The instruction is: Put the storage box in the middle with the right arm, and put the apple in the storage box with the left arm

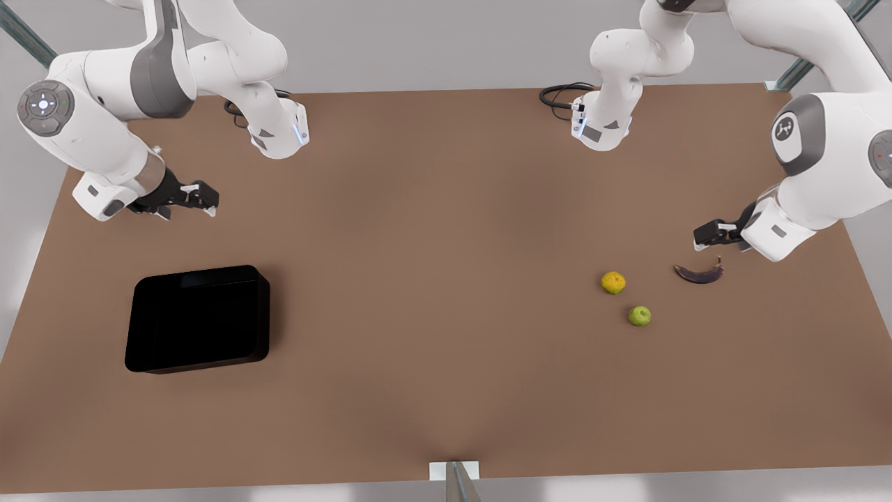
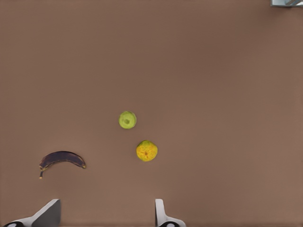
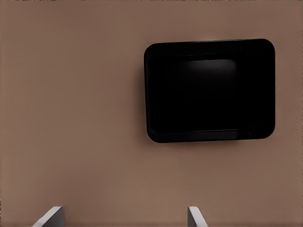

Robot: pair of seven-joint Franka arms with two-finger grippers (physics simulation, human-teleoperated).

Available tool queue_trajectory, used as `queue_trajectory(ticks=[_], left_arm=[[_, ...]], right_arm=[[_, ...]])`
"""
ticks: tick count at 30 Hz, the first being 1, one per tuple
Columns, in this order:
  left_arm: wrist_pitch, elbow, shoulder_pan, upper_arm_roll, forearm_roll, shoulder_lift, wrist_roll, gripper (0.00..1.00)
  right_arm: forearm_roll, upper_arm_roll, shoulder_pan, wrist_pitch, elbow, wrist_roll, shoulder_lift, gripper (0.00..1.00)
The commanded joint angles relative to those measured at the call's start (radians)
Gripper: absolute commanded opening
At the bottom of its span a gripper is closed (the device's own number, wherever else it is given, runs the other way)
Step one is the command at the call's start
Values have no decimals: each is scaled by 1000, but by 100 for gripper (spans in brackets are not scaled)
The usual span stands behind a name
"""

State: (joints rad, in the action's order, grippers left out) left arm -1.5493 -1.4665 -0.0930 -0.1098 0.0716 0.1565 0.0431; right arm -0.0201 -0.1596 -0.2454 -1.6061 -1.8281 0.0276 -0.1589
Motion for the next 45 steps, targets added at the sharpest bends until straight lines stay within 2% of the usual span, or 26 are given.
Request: queue_trajectory(ticks=[1,5,6,7,9,11,13,16,19,21,26,31,41,42,44,45], left_arm=[[0,0,1,-1,0,0,0,100],[34,3,1,9,-1,17,-60,100],[57,5,1,9,8,34,-162,100],[72,5,10,-11,146,69,-365,100],[72,2,32,-30,295,113,-592,100],[12,-21,73,-34,487,164,-741,100],[-97,-107,87,-34,661,195,-960,100],[-314,-340,88,-34,979,202,-1011,100],[-420,-482,90,-36,1186,204,-973,100],[-416,-511,139,-36,1292,247,-890,100],[-345,-514,225,-45,1425,371,-664,100],[-354,-476,233,-42,1482,455,-606,100],[-336,-471,260,-45,1616,549,-617,100],[-336,-463,260,-45,1614,552,-623,100],[-347,-446,260,-45,1613,557,-624,100],[-354,-446,260,-44,1613,560,-624,100]], right_arm=[[-1,0,0,0,0,0,-1,100],[-3,-9,9,-18,12,-24,15,100],[-3,-29,63,-60,13,-134,44,100],[0,-34,162,-92,36,-280,94,100],[8,-34,279,-94,122,-434,194,100],[11,-34,313,-101,197,-482,294,100],[9,-34,313,-196,208,-486,407,100],[100,-31,351,-331,205,-509,582,100],[112,-31,374,-394,204,-558,668,100],[115,-32,413,-414,207,-633,687,100],[134,-31,563,-436,202,-693,731,100],[184,-32,563,-452,202,-672,814,100],[186,-34,572,-540,208,-617,884,100],[184,-34,572,-535,208,-617,883,94],[184,-32,571,-523,205,-618,881,50],[184,-34,571,-520,205,-618,880,22]])
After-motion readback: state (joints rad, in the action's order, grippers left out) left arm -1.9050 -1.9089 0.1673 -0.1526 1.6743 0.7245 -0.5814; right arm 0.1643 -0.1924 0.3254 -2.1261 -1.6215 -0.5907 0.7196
